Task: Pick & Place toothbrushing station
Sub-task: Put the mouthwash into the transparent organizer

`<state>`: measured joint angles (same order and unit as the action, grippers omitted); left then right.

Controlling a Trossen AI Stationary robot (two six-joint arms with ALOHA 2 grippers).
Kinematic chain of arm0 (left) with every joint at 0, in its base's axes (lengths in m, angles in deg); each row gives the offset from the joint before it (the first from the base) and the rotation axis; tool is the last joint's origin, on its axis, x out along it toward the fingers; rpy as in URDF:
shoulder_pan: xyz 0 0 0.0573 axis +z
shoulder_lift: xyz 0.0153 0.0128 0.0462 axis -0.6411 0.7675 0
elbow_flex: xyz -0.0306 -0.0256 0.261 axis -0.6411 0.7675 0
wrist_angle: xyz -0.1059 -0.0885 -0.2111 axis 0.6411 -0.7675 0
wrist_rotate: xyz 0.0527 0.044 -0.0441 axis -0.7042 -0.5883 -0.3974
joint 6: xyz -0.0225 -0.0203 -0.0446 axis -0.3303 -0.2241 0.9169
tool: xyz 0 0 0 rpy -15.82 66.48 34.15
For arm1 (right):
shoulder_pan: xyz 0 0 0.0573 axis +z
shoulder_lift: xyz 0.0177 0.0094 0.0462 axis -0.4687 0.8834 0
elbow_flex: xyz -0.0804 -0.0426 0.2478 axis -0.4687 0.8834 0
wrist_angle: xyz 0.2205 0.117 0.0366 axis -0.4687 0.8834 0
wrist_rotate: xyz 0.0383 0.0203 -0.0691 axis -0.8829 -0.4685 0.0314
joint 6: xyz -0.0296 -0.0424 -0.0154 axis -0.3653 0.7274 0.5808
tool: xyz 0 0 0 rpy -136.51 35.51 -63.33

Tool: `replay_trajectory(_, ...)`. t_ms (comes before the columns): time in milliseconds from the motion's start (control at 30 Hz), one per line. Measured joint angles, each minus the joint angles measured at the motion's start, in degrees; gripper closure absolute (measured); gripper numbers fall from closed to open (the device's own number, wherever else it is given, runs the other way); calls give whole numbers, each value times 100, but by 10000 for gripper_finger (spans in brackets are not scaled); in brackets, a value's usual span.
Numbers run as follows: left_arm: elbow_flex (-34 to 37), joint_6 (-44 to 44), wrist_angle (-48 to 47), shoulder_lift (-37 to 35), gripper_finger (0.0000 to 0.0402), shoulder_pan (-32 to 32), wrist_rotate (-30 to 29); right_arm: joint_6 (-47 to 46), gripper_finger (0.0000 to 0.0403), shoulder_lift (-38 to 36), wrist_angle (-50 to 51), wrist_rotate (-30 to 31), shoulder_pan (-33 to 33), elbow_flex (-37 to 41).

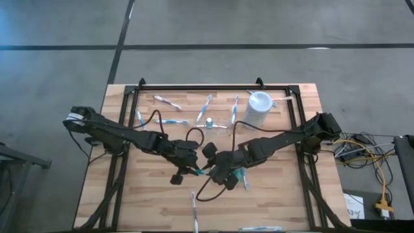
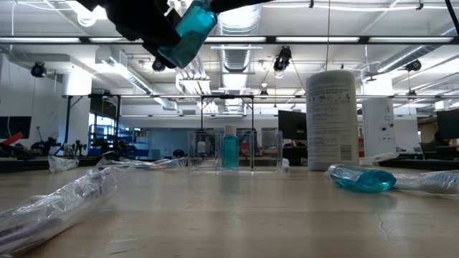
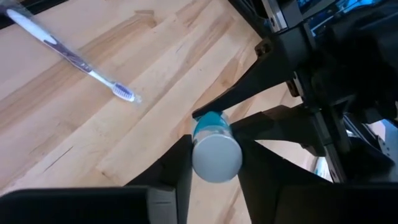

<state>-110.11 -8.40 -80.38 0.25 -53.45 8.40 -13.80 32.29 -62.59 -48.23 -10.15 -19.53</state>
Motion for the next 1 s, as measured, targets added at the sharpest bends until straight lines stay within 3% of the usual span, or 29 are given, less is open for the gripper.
replay_trajectory(267, 17, 0, 36, 0, 333, -1, 5, 9, 314, -18, 4, -56, 2, -1)
replay_trajectory(600, -37, 144, 33, -162, 239, -3, 25, -99, 314, -253, 34, -328, 3, 0)
replay_trajectory(867, -37, 405, -894, -854, 195, -1, -71, -442, 314, -409, 509, -391, 8, 1)
replay_trajectory(1000, 117, 781, -1591, -1550, 198, -111, -603, -844, 314, -704, 900, -392, 11, 3)
